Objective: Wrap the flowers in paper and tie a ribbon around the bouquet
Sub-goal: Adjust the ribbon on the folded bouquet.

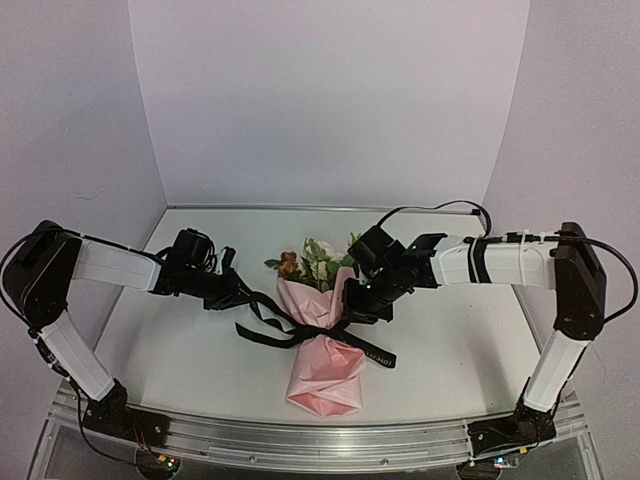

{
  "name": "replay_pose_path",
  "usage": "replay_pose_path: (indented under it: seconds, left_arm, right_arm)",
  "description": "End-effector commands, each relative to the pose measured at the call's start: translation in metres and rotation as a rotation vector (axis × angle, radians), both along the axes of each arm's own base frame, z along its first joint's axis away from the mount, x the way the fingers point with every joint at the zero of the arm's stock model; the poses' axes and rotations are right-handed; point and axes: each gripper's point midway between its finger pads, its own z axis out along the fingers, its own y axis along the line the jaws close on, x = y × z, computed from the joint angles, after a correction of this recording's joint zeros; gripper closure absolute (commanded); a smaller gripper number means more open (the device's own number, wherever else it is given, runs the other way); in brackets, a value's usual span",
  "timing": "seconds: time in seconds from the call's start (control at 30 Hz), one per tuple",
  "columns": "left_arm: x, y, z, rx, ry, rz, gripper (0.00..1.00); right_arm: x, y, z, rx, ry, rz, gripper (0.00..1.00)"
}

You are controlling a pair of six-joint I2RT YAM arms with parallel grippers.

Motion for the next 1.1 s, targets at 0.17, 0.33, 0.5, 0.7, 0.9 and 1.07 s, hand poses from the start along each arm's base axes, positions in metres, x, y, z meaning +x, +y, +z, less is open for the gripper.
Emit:
replay_pose_path:
  seconds: [0.17,0.33,0.5,0.7,0.9,1.07]
  left_arm:
    - [0.001,0.008,0.024,-0.010,-0.043,0.069,0.52]
    - [-0.021,0.005,0.023,-0.009,-0.012,0.050,0.42]
    - [-0.043,-0.036,0.036,0.027,-0.073,-0.080,0.48]
    - [-0.056,-0.077,0.034,0.167,-0.187,-0.231,0.51]
    - [-0.054,-0.089,0.038,0.161,-0.212,-0.246,0.51]
    - [-0.056,-0.085,0.038,0.164,-0.215,-0.246,0.51]
  right_arm:
    - [0.001,-0.002,-0.002,-0.007,-0.019,-0.012,1.00]
    - [0.001,-0.014,0.000,-0.050,-0.077,-0.010,1.00]
    - [0.001,-0.021,-0.002,-0.075,-0.110,-0.015,1.00]
    - [0.003,-0.022,-0.003,-0.050,-0.138,-0.042,1.00]
    - [0.005,-0.015,0.010,0.011,-0.164,-0.053,0.90]
    - [0.005,-0.011,0.020,0.013,-0.209,-0.051,0.65]
